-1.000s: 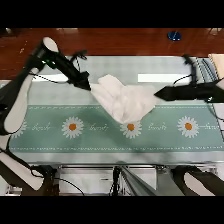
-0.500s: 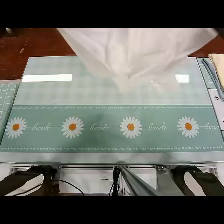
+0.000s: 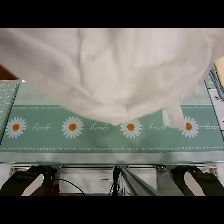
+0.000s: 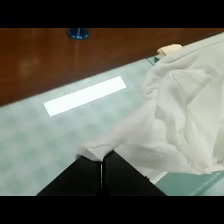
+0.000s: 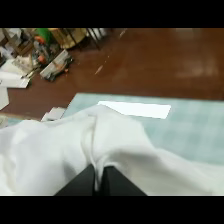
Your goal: Fold the shirts.
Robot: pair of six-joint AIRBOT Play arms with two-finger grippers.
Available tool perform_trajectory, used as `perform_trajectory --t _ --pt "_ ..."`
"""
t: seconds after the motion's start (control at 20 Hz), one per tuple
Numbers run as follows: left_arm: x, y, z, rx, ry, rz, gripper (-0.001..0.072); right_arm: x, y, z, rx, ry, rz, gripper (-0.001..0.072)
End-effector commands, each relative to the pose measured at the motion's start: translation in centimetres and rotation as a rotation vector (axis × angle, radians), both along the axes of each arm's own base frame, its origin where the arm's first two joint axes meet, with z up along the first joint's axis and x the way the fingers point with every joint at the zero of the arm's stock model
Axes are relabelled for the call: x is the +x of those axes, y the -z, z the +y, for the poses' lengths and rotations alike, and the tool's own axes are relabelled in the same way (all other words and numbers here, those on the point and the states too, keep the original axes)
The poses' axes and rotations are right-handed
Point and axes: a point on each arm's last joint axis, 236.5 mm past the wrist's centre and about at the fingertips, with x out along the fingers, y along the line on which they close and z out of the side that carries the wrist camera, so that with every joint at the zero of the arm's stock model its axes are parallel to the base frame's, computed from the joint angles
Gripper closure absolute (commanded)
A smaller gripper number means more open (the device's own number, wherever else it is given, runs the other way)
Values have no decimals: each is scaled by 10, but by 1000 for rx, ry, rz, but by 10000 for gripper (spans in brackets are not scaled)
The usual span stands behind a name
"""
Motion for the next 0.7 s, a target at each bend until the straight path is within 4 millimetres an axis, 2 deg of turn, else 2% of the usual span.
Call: perform_trajectory --t 0.0,0.15,0.25,0.35,0.45,0.5,0.55,0.65 --pt "-20 48 6 32 -19 234 691 -36 43 1 -47 -29 253 693" --pt "-10 100 4 65 3 419 691 -37 88 -5 -87 -49 415 693" --pt "-1 150 -1 94 35 560 691 -27 122 -3 -95 -79 487 693" --pt "11 202 -6 114 43 654 691 -14 173 10 -128 -109 565 693" --pt "34 256 -9 119 20 704 691 3 229 38 -165 -137 598 693" --pt "52 278 -11 90 -12 703 691 14 255 49 -190 -140 601 693" --pt "73 296 -12 55 -53 684 691 31 280 58 -227 -131 583 693" --pt "114 320 -9 23 -118 613 690 74 310 71 -273 -115 506 693"
